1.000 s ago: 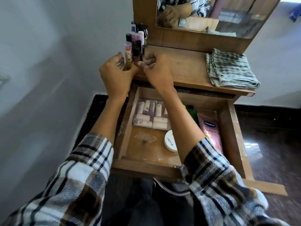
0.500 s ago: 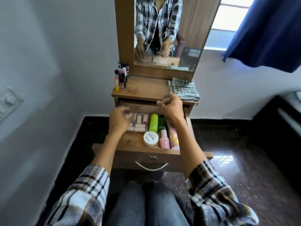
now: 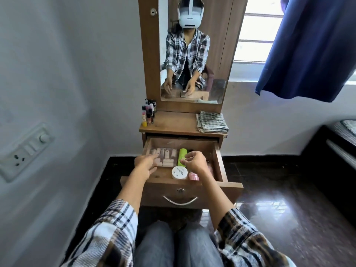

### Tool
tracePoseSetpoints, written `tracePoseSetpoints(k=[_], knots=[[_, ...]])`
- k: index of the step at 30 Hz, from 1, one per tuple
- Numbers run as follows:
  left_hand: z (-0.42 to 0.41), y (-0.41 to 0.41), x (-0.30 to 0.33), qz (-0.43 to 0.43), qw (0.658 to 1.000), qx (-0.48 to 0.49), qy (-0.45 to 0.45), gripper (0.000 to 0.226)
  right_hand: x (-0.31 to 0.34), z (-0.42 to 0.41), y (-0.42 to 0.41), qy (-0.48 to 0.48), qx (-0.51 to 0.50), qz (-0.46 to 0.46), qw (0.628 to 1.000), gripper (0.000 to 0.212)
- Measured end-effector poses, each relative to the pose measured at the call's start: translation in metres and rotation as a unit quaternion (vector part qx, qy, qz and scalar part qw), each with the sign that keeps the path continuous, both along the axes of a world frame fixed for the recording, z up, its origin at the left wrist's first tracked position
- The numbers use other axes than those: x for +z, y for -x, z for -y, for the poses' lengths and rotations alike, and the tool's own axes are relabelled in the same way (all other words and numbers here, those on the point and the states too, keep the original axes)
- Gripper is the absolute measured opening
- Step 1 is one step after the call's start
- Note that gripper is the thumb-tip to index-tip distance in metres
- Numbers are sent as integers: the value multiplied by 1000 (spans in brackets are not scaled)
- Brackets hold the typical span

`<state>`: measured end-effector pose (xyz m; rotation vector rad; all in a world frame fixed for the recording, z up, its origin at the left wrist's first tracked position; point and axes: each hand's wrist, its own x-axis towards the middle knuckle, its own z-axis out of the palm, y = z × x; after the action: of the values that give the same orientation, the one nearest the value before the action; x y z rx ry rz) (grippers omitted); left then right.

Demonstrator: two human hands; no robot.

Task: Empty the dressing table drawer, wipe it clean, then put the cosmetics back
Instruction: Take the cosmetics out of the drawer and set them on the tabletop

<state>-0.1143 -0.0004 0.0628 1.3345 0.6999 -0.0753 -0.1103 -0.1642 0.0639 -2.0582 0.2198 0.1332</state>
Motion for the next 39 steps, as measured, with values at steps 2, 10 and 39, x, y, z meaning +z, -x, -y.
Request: tracePoseSetpoints(k=[2,10,39], knots=[[-3,-5,0,-32,998,19,51,33,-4,-9,-7,2,4,-15,1000,34],[2,-43,-15,-128,983,76,112,37,-18,-39,-49,40,17,-58,997,22],[7,-93,-54,-196,905,142,350,21,-45,-74,-101,205,-28,-17,978,27]])
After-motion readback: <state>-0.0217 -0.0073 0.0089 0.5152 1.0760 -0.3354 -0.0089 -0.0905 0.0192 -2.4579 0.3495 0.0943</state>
